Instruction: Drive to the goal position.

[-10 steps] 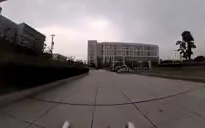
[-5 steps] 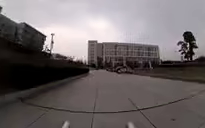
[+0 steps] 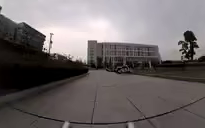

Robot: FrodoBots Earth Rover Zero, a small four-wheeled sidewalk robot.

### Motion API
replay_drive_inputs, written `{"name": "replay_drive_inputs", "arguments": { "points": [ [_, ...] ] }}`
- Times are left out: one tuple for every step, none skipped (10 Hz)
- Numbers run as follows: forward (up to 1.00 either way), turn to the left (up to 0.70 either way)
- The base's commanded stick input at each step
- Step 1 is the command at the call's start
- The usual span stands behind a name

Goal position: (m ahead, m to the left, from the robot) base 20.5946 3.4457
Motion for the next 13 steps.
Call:
{"name": "replay_drive_inputs", "arguments": {
  "points": [
    [0.60, 0.15],
    [0.60, 0.15],
    [0.60, 0.15],
    [0.60, 0.06],
    [0.60, 0.00],
    [0.60, 0.00],
    [0.60, 0.00],
    [0.60, 0.00],
    [0.60, 0.00],
    [0.60, 0.00],
    [0.60, 0.00],
    [0.60, 0.00],
    [0.60, 0.00]
  ]
}}
